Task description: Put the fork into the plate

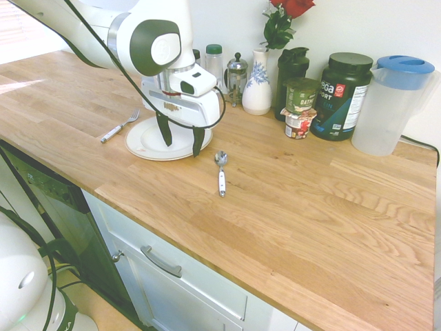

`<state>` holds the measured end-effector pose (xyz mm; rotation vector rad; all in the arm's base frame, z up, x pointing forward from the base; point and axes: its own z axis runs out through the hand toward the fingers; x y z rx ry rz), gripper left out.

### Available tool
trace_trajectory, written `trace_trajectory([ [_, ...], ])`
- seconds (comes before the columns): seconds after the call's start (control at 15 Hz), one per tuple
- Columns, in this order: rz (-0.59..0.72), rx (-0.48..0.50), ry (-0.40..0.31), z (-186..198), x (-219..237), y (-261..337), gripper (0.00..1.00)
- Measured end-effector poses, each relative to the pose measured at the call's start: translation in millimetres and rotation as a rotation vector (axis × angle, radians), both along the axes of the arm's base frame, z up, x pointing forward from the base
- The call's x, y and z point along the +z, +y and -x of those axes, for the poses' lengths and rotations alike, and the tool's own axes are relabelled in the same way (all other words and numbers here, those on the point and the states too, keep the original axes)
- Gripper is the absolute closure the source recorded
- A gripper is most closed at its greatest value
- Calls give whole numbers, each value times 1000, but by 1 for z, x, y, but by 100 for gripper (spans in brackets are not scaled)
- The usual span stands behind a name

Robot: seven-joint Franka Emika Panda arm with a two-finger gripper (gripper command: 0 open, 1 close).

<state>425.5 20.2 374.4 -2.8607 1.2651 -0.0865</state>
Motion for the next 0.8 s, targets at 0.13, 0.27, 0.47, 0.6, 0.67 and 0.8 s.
trace_trajectory([
  [0.13, -9, 1, 3, 1, -1, 0, 0],
  [0.27, -38, -5, -16, -1, 3, 4, 0],
  [0.47, -90, 4, -58, -4, 10, 29, 0],
  [0.6, -130, 32, -71, -4, 17, 60, 0],
  [0.67, -148, 51, -77, -4, 20, 78, 0],
  [0.8, -182, 85, -85, -5, 23, 119, 0],
])
